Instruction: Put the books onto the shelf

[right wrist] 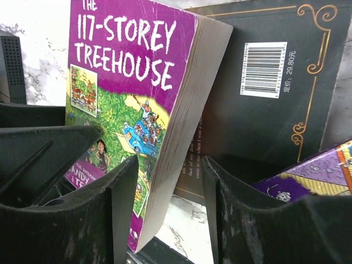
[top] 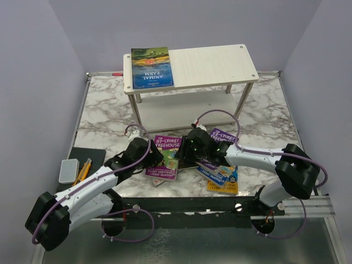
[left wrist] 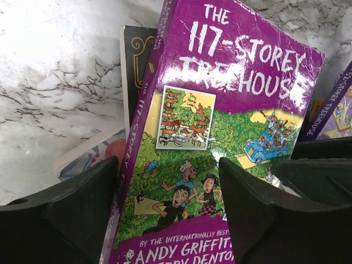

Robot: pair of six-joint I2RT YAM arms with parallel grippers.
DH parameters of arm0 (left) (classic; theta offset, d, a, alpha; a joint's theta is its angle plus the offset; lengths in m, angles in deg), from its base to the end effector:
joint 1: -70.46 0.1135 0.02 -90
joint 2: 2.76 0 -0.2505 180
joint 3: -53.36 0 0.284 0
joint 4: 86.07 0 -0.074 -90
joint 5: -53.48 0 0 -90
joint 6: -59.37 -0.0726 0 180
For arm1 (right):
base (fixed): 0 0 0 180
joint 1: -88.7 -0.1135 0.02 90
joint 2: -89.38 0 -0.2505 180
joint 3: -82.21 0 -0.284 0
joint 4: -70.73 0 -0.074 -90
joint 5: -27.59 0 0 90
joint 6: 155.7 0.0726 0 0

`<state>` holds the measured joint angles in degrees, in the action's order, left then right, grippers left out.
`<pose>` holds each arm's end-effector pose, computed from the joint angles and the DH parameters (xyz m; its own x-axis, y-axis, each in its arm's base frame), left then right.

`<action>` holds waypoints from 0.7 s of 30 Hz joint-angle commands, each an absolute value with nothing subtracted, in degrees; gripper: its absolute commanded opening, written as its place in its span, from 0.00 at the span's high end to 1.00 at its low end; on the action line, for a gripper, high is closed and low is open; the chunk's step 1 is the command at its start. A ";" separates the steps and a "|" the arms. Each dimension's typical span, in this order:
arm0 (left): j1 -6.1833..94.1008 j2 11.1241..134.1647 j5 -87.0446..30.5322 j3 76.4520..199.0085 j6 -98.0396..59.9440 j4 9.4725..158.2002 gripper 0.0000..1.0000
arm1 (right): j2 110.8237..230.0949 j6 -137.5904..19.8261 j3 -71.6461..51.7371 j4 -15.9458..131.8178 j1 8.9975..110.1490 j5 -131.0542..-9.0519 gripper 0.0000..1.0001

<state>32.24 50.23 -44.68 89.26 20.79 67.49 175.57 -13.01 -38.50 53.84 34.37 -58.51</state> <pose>0.2000 -0.1444 0.1296 -0.7530 -0.3920 -0.5285 -0.0915 0.8578 -0.5058 0.2153 0.2915 0.1336 -0.8665 0.1537 -0.4750 -0.1530 0.8239 0.5456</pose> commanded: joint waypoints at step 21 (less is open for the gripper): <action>32.35 53.96 -36.94 84.31 23.57 74.58 0.07 | 179.03 -8.85 -46.65 59.02 34.12 -58.07 0.99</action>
